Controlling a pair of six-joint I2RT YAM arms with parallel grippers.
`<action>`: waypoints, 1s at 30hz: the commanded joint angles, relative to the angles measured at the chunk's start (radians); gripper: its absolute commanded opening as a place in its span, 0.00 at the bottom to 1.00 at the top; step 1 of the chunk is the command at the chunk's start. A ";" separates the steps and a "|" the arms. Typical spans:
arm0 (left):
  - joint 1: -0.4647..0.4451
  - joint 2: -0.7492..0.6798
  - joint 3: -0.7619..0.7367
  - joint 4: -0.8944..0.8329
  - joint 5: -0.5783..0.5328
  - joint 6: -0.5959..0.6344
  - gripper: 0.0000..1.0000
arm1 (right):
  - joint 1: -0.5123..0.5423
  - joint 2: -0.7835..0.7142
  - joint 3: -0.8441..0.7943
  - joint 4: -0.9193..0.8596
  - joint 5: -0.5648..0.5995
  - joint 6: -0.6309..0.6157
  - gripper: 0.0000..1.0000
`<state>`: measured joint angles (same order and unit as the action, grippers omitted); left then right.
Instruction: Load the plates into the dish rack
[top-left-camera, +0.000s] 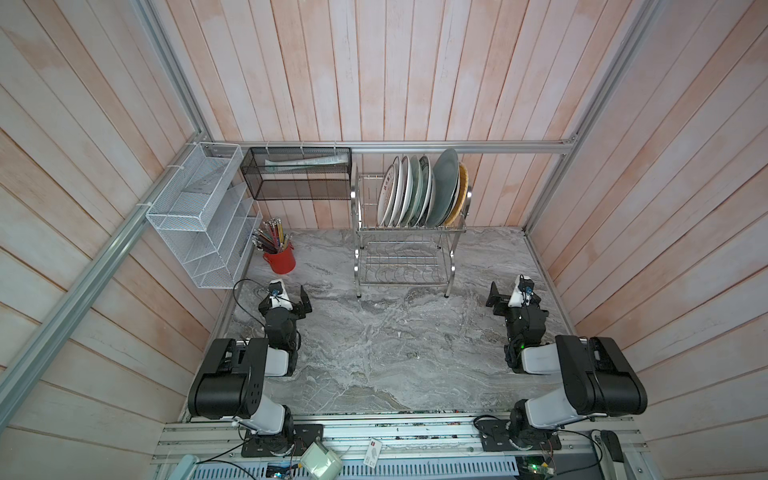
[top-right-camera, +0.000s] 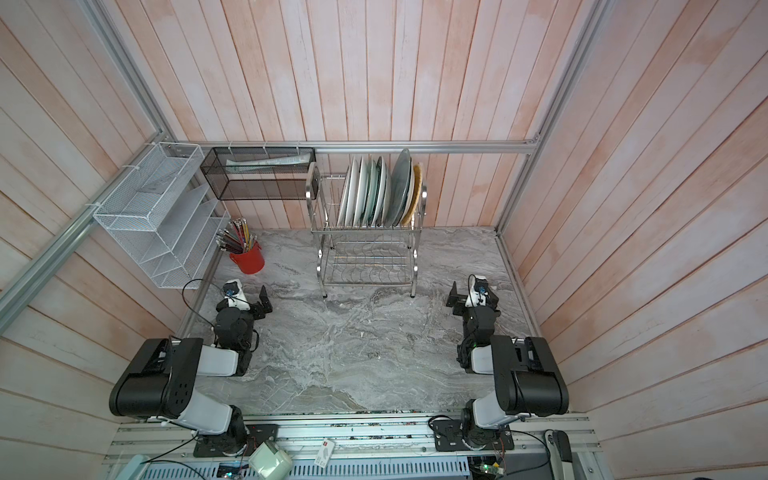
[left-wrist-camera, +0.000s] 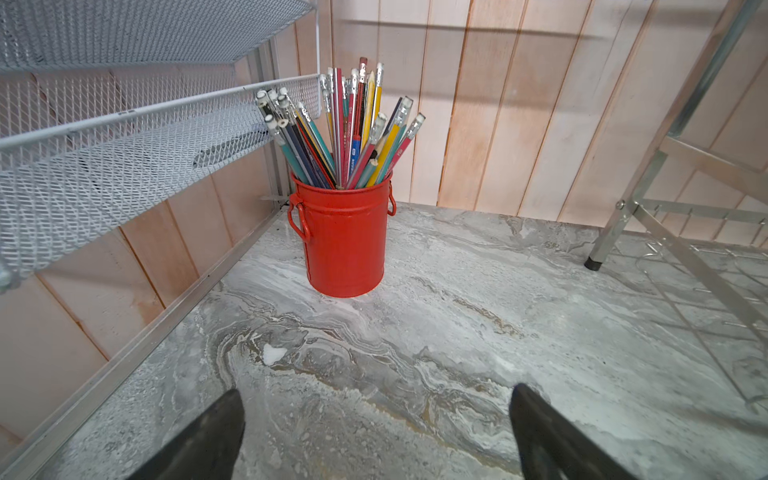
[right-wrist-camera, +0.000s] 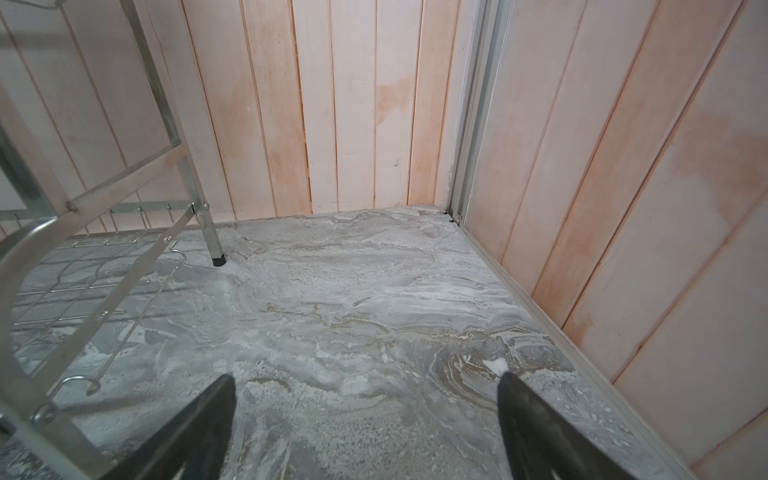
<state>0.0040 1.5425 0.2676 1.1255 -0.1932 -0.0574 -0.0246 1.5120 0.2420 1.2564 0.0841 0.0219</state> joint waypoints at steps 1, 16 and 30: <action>0.002 -0.005 0.015 -0.018 0.009 -0.014 1.00 | -0.007 0.010 0.006 -0.057 -0.023 0.006 0.98; -0.030 -0.004 0.012 -0.004 -0.019 0.009 1.00 | -0.011 0.005 0.008 -0.069 -0.038 0.003 0.98; -0.029 -0.005 0.013 -0.005 -0.015 0.009 1.00 | -0.010 0.004 0.008 -0.069 -0.038 0.003 0.98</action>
<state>-0.0246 1.5425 0.2676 1.1145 -0.2024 -0.0559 -0.0299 1.5143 0.2420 1.2018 0.0536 0.0250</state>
